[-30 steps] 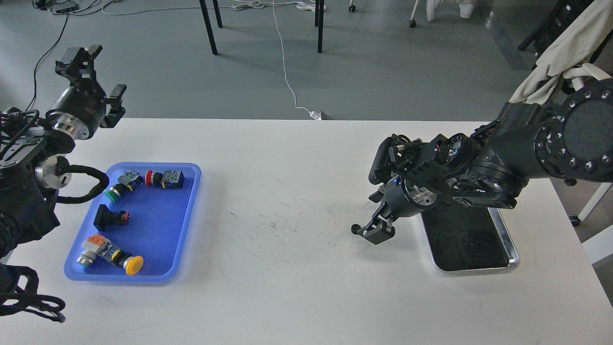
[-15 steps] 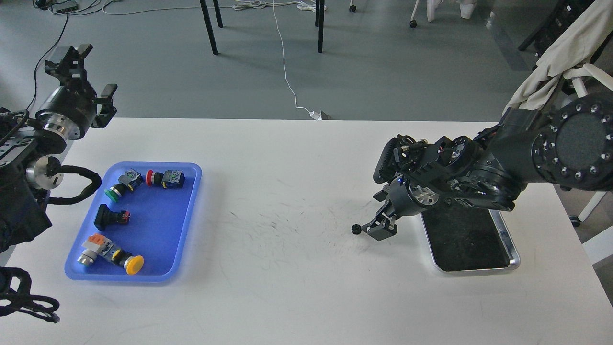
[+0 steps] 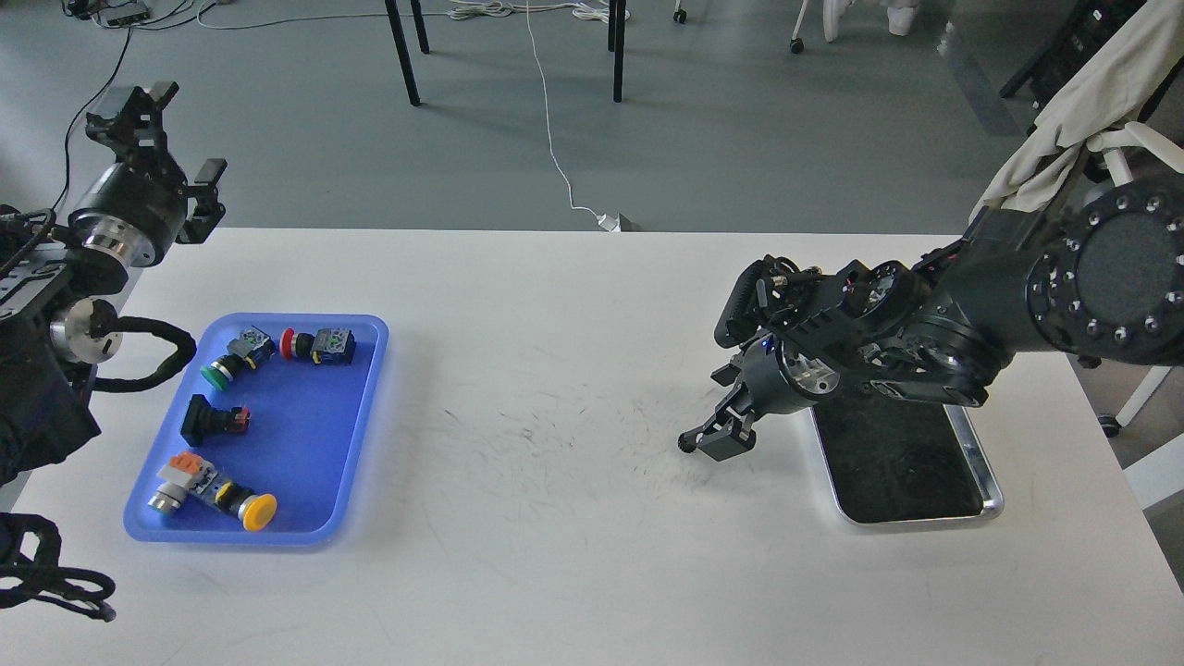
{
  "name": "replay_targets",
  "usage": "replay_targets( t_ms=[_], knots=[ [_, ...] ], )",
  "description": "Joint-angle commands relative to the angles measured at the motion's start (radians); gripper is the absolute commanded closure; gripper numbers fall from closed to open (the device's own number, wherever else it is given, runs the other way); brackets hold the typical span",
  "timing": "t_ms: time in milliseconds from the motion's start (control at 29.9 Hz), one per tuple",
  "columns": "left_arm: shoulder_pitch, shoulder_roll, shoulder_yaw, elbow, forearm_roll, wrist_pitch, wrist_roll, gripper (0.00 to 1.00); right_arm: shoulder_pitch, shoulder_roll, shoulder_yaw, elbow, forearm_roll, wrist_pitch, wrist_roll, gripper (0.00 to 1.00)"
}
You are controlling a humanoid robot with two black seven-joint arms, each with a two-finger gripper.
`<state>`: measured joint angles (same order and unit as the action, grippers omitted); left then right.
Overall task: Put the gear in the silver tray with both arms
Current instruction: 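Lower the right gripper onto the black gear and grasp it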
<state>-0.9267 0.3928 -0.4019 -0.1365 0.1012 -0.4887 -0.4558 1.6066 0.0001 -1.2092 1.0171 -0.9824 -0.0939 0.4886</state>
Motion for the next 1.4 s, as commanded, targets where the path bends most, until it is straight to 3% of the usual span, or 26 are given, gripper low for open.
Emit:
replay_targets(
  t_ms=[0,568,1371],
  knots=[
    [0.0,0.001,0.0,0.0,0.0,0.0,-0.001,0.01,-0.004,0.0,0.039,0.005,0.002,-0.007,0.0,0.11],
    [-0.001,0.001,0.0,0.0,0.0,0.0,-0.001,0.01,-0.011,0.0,0.033,0.067,-0.012,-0.018,0.0,0.11],
    [-0.003,0.018,-0.002,0.0,-0.001,0.0,-0.007,0.01,-0.071,0.0,0.003,-0.017,-0.013,-0.017,0.0,0.17]
  ],
)
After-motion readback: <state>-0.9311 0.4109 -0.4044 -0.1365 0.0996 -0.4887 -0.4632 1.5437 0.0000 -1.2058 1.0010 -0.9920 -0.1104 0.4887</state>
